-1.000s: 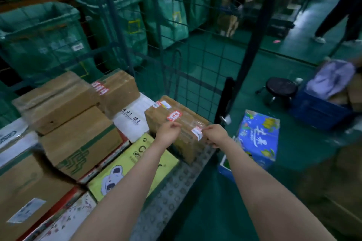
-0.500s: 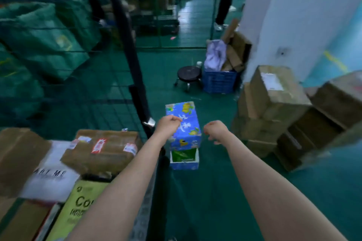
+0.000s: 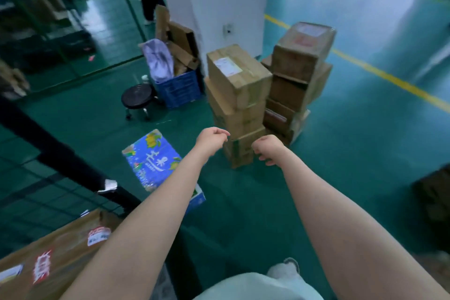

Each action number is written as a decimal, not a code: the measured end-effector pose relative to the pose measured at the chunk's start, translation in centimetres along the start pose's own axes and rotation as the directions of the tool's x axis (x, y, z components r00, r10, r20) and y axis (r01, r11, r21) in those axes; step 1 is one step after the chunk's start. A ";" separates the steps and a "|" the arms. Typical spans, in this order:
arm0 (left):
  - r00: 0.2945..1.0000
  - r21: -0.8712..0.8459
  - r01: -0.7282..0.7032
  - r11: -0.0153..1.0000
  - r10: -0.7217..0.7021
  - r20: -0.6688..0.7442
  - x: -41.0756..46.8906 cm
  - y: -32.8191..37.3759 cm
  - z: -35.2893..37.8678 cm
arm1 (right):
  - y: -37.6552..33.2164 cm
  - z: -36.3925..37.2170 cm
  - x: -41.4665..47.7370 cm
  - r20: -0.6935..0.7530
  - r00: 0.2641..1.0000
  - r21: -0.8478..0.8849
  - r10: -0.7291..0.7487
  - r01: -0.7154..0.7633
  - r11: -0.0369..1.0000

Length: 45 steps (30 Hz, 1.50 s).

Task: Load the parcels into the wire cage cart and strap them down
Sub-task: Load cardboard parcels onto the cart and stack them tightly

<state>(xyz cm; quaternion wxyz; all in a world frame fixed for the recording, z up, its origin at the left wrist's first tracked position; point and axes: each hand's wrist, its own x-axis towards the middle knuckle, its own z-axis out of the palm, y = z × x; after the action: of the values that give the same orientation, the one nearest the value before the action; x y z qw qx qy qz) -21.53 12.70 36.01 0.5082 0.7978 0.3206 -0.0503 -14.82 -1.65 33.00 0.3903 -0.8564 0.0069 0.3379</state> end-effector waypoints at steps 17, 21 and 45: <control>0.987 -0.034 0.004 0.999 0.002 0.162 5.7 16.0 20.2 | 9.3 -25.8 6.2 -0.166 0.982 0.023 0.091 -0.089 0.996; 0.989 -0.035 0.052 0.998 -0.047 0.139 8.4 17.9 21.5 | 9.5 -27.0 8.3 -0.108 0.992 0.012 0.071 -0.070 0.997; 0.966 -0.141 0.231 0.963 -0.244 -0.082 35.6 31.6 22.7 | -1.3 -39.5 34.4 -0.024 0.999 0.085 0.043 -0.040 0.996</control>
<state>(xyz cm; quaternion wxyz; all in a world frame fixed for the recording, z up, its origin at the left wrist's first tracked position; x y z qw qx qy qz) 29.97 1.19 35.33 0.5330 0.7201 0.4413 -0.0504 34.76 -18.72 32.19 0.4191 -0.8430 0.0440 0.3343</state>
